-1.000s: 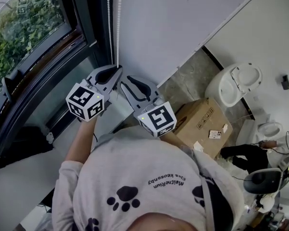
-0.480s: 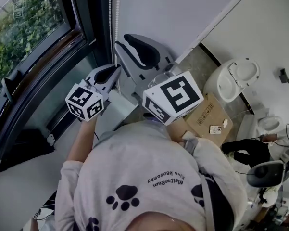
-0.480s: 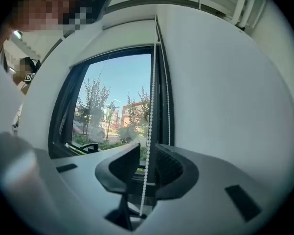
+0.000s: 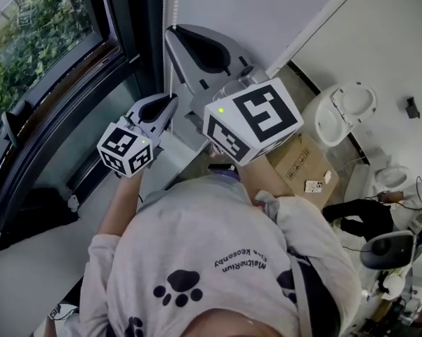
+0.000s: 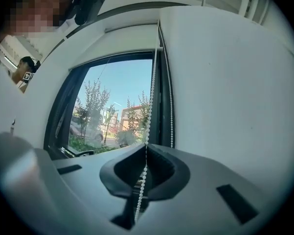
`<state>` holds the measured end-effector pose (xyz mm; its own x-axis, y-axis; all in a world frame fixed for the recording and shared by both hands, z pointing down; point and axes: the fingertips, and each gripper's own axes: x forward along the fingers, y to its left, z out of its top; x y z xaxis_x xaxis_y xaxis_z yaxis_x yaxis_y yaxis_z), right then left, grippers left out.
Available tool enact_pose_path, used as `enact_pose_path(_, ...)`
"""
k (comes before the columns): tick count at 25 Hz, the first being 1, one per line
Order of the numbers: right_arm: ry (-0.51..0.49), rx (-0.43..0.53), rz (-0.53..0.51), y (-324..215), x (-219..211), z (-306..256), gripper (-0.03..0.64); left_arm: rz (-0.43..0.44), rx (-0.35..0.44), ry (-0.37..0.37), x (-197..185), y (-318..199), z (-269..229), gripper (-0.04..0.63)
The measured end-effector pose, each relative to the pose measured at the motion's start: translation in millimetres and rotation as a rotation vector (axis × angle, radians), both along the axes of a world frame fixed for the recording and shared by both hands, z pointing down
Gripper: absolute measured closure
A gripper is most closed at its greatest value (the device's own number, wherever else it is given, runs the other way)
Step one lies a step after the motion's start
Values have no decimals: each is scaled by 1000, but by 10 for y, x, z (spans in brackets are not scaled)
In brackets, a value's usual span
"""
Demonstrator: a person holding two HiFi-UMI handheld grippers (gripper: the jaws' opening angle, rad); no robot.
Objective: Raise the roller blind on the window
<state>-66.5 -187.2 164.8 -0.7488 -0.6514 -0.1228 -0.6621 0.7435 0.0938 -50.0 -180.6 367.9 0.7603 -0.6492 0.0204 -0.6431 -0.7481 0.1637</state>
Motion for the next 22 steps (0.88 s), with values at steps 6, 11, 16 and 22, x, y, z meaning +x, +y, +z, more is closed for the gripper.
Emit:
enact_pose_path(6, 26, -12, 36, 4, 59, 294, 606, -36, 11, -82, -2, 33, 286, 580)
enact_pose_path(11, 67, -18, 74, 4, 66, 739, 606, -64, -41, -114, -32, 61, 732, 580)
enact_pose_path(16, 89, -42, 75, 65, 44, 1051, 606, -79, -76, -136, -34, 112, 1045, 580)
enact_pose_path(22, 128, -104, 76, 78, 53, 1466, 607, -82, -142, -177, -22, 208, 1457, 580)
